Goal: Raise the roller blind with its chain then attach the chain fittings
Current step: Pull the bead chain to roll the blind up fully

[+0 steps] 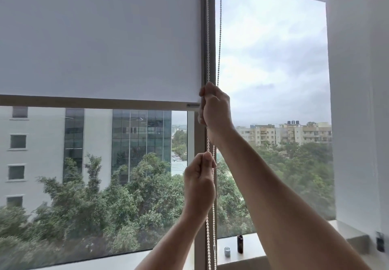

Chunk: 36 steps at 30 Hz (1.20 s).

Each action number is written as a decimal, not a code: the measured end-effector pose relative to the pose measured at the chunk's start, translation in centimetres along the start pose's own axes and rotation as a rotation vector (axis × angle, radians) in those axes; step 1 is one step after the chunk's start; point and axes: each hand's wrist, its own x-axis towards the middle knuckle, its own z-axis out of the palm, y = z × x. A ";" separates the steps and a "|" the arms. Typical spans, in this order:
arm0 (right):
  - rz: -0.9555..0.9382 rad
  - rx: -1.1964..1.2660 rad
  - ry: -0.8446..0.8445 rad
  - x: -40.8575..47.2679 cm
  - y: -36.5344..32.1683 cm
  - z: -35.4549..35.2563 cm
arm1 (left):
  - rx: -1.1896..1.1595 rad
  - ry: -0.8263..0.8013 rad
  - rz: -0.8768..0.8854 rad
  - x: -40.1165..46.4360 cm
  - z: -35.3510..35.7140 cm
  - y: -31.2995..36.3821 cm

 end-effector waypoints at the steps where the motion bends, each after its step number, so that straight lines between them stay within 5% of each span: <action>1: -0.052 -0.037 0.022 -0.3 0.2 -0.1 | 0.001 -0.019 -0.012 0.1 -0.2 -0.2; 5: -0.171 -0.116 0.067 -1.5 1.0 -0.6 | -0.092 -0.145 -0.154 0.4 -1.4 -0.7; 10: -0.186 -0.167 0.071 -4.2 3.9 -1.6 | -0.148 -0.096 -0.310 3.9 -3.0 0.2; 21: -0.103 -0.123 0.025 -9.5 8.8 -3.1 | -0.239 -0.132 -0.199 11.9 3.1 10.2; 25: -0.070 -0.076 -0.008 -9.3 8.4 -3.9 | -0.104 0.039 -0.092 10.6 5.1 10.8; 30: 0.136 0.042 -0.178 -8.7 8.5 -5.9 | -0.005 0.067 0.033 8.0 4.9 10.5; 36: 0.213 0.029 -0.195 -4.5 5.3 -6.4 | 0.021 0.052 0.057 5.5 3.7 7.9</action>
